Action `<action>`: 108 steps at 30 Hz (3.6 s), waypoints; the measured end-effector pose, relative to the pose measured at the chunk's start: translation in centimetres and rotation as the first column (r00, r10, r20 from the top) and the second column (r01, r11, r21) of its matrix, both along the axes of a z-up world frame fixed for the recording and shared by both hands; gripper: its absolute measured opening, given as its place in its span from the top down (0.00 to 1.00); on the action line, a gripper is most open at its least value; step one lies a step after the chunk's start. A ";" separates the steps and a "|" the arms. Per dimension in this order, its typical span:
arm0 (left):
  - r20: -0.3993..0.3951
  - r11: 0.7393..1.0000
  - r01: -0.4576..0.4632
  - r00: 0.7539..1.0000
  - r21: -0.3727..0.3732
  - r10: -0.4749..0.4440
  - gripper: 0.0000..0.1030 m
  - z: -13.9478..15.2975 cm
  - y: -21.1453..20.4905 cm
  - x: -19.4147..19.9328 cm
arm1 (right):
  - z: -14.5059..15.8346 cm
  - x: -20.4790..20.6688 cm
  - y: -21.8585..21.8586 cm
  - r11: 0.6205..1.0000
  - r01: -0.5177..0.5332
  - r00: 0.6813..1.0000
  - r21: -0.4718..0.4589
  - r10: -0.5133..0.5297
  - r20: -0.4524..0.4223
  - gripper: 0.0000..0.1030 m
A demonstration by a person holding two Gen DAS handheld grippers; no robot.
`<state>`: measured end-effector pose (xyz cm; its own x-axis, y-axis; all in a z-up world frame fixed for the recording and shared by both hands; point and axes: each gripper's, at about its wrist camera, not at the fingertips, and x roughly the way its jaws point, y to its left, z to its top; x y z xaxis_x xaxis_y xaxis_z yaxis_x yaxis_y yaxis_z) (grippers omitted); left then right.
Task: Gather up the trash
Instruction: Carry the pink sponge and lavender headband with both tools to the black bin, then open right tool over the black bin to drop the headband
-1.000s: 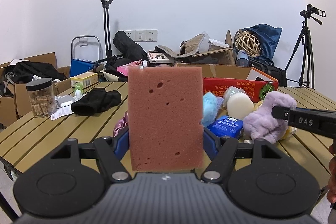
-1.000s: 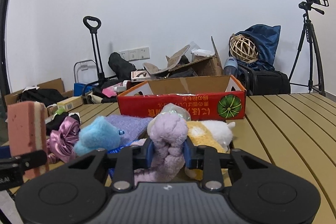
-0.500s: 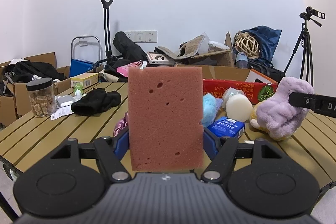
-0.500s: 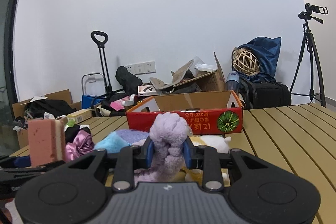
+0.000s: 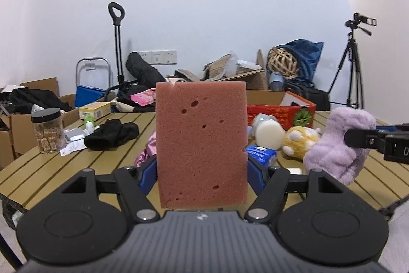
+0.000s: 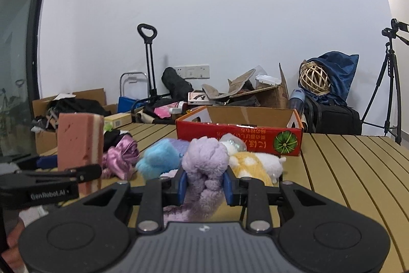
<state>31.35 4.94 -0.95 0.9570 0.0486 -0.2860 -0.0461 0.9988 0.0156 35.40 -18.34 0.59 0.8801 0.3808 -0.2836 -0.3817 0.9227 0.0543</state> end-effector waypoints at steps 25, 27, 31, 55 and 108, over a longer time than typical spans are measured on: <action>-0.156 0.997 0.054 0.986 -0.064 -0.063 0.31 -3.3 -1.5 -12.6 | -5.7 -13.2 -1.7 0.995 -0.086 0.979 -0.043 0.076 -0.189 0.73; -0.203 0.997 0.055 0.977 -0.060 -0.066 0.31 -4.0 -1.6 -13.3 | -6.3 -13.8 -1.9 0.996 -0.078 0.972 -0.045 0.066 -0.225 0.73; -0.281 0.997 0.056 0.957 -0.058 -0.070 0.31 -5.5 -1.7 -14.8 | -7.9 -15.1 -2.1 0.996 -0.072 0.952 -0.057 0.052 -0.302 0.73; -0.629 0.997 -0.064 0.777 -0.039 0.026 0.32 -14.1 0.8 -16.3 | -15.8 -17.8 0.1 0.973 -0.101 0.829 -0.207 -0.033 -0.558 0.73; -0.663 0.997 -0.072 0.746 0.023 0.069 0.32 -16.9 0.0 -8.7 | -21.0 -7.8 3.5 0.966 -0.077 0.826 -0.247 -0.077 -0.559 0.00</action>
<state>22.69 4.91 -17.84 0.5205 0.1061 -0.8473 -0.0962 0.9932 0.0653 27.59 -14.88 -20.38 0.5392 0.2302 -0.8101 -0.3557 0.9342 0.0287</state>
